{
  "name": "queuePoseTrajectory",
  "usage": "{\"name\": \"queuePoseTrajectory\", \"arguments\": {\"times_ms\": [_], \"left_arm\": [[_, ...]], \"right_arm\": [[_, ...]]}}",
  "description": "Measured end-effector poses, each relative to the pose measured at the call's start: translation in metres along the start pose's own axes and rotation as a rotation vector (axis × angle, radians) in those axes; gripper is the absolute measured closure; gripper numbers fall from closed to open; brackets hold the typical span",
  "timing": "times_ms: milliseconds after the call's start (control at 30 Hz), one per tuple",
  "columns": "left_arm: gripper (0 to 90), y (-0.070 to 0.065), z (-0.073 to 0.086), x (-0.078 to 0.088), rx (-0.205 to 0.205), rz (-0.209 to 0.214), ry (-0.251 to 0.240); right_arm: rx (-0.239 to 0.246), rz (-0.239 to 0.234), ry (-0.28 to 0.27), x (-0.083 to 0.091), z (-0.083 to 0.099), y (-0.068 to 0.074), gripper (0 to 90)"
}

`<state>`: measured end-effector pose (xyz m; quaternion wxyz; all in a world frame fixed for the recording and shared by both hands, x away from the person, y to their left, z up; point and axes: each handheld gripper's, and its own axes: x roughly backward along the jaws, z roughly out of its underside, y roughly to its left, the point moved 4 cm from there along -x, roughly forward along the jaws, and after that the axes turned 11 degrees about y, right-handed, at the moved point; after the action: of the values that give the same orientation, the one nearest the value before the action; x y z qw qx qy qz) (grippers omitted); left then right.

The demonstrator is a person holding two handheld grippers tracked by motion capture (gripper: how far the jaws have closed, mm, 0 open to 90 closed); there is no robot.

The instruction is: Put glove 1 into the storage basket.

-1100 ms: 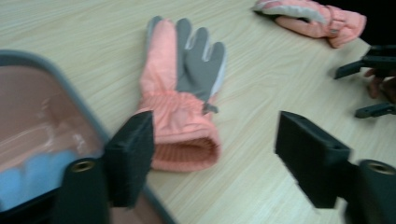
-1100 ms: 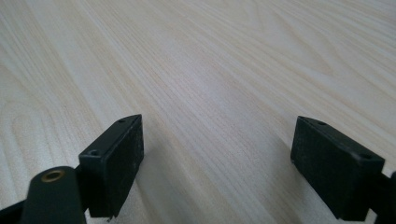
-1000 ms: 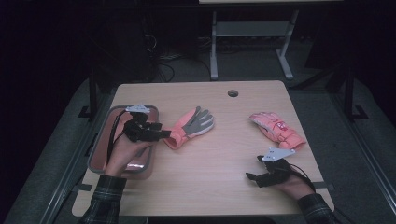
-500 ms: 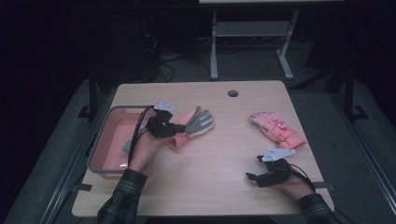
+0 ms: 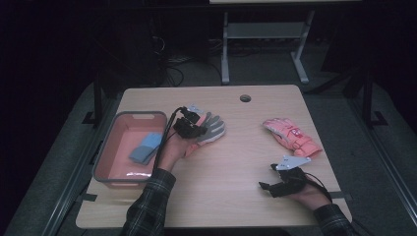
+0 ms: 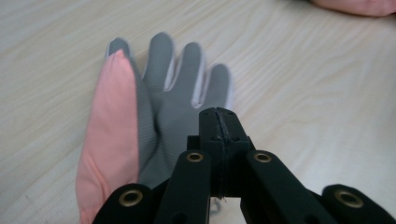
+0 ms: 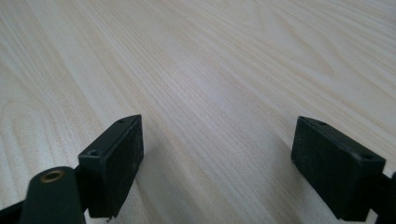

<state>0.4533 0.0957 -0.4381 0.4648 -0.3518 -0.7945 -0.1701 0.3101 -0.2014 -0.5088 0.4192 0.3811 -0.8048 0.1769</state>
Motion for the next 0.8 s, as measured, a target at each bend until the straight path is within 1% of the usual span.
{"name": "queuePoseTrajectory", "arguments": {"times_ms": [67, 133, 200, 233, 300, 400, 467, 567, 600, 667, 733, 767, 800], "left_arm": [[89.7, 0.004, -0.003, -0.006, 0.010, -0.003, -0.004], [89.8, 0.009, -0.005, -0.011, 0.006, -0.026, 0.011], [89.8, 0.012, -0.005, -0.016, 0.015, -0.028, 0.016], [89.8, 0.013, -0.004, -0.019, 0.010, -0.037, 0.032], [89.8, 0.014, -0.002, -0.027, 0.016, -0.034, 0.062], [89.9, 0.013, 0.001, -0.035, 0.019, -0.013, 0.098], [89.9, 0.009, 0.001, -0.038, 0.000, -0.009, 0.108], [89.9, 0.001, 0.000, -0.039, -0.011, 0.034, 0.110], [90.0, -0.003, -0.001, -0.040, -0.010, 0.046, 0.106], [89.9, -0.011, 0.000, -0.040, -0.026, 0.057, 0.109], [89.9, -0.021, 0.000, -0.041, -0.041, 0.083, 0.104], [89.9, -0.027, 0.000, -0.041, -0.042, 0.093, 0.102], [89.9, -0.032, 0.000, -0.041, -0.055, 0.100, 0.106]], "right_arm": [[0.002, -0.002, 0.001, 0.000, 0.000, 0.000, 16.4], [0.002, -0.002, 0.001, 0.000, 0.000, 0.000, 16.5], [0.003, -0.003, 0.002, 0.000, 0.000, 0.000, 16.4], [0.003, -0.003, 0.002, 0.000, 0.000, 0.000, 16.5], [0.003, -0.003, 0.002, 0.000, 0.000, 0.000, 16.5], [0.003, -0.003, 0.001, 0.000, 0.000, 0.000, 16.5], [0.003, -0.003, 0.001, 0.000, 0.000, 0.000, 16.5], [0.003, -0.003, 0.001, 0.000, 0.000, 0.000, 16.5], [0.003, -0.003, 0.001, 0.000, 0.000, 0.000, 16.5], [0.003, -0.003, 0.002, 0.000, 0.000, 0.000, 16.5], [0.003, -0.003, 0.001, 0.000, 0.000, 0.000, 16.5], [0.003, -0.003, 0.001, 0.000, 0.000, 0.000, 16.5], [0.003, -0.003, 0.002, 0.000, 0.000, 0.000, 16.5]]}}
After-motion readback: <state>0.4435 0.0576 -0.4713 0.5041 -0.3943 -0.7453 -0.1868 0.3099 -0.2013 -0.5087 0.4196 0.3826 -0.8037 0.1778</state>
